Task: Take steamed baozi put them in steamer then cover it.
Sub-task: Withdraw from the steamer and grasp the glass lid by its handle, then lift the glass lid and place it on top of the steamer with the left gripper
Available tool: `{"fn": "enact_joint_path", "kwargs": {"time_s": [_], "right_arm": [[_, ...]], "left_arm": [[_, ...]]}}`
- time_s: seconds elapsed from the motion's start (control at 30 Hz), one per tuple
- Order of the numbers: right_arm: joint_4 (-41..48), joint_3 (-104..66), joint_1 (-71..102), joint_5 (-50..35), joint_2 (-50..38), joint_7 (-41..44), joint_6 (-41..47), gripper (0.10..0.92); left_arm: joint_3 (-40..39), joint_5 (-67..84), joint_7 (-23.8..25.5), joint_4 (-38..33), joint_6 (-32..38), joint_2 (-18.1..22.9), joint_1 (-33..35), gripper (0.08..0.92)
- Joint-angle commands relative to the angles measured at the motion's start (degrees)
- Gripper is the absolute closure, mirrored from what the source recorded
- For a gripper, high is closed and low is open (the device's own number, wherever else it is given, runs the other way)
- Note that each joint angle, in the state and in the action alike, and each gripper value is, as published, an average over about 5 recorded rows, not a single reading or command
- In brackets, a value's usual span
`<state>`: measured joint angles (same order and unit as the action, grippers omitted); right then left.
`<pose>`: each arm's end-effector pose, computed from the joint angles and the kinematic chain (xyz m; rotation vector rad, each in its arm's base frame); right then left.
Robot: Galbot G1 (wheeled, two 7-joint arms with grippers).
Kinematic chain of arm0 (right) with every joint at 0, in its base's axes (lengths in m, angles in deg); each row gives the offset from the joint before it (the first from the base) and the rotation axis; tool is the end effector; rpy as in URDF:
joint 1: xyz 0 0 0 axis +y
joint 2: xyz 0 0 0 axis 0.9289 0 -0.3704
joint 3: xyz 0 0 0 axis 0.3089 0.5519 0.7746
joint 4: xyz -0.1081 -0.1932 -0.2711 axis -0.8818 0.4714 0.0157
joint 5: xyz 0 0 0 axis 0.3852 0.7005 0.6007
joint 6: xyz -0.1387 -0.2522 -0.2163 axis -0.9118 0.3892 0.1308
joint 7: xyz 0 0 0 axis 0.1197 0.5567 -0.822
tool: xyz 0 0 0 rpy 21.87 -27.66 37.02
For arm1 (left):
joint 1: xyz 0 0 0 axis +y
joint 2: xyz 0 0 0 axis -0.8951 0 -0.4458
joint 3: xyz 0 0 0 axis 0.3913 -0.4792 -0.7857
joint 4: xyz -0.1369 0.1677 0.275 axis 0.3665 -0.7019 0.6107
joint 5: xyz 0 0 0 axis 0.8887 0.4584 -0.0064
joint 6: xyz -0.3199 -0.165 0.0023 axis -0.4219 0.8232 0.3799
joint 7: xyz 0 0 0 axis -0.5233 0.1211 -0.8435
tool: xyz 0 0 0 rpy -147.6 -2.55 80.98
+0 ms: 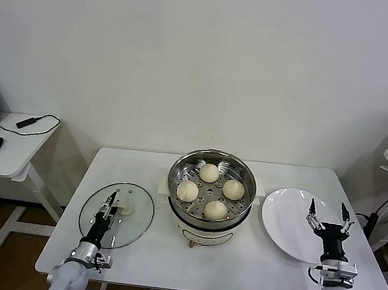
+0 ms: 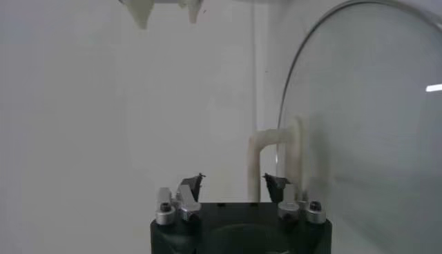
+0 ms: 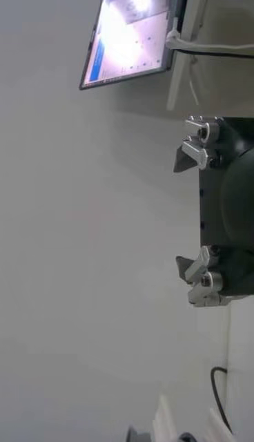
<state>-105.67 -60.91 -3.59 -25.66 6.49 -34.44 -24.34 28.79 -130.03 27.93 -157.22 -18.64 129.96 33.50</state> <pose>0.2512 -0.1836 -0.3838 0.3412 2.9772 -0.2580 0.2887 0.1164 -0.4700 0.1874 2.1746 2.1693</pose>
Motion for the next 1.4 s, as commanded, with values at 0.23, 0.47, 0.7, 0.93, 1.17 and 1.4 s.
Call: {"fn": "enact_joint_path", "kwargs": {"time_s": [0.23, 0.47, 0.7, 0.93, 1.17, 1.4], "right_arm": [[0.34, 0.17, -0.20, 0.78, 0.23, 0.03, -0.16, 0.203], [0.40, 0.46, -0.35, 1.39, 0.36, 0.06, -0.35, 0.203], [0.48, 1.05, -0.91, 2.53, 0.57, -0.02, -0.37, 0.203], [0.70, 2.06, -1.82, 3.18, 0.88, -0.20, -0.09, 0.203], [1.02, 2.83, -2.40, 3.55, 1.04, -0.64, 0.06, 0.203], [1.72, 3.00, -3.08, 3.79, 1.33, -0.89, 0.04, 0.203]], "left_arm": [[0.12, 1.71, -0.01, 1.54, 0.64, 0.34, -0.92, 0.669], [0.19, 5.09, 0.47, -1.11, 0.64, -0.42, 0.12, 0.814], [2.74, 11.62, 3.38, -15.63, -2.96, -3.07, 5.20, 0.814], [5.44, 15.24, 7.90, -31.88, -9.83, -6.05, 8.31, 0.814], [2.19, 15.64, 13.87, -44.88, -19.18, -8.01, 7.01, 0.814], [-9.05, 11.75, 19.14, -52.91, -26.25, -7.58, 2.17, 0.814]]}}
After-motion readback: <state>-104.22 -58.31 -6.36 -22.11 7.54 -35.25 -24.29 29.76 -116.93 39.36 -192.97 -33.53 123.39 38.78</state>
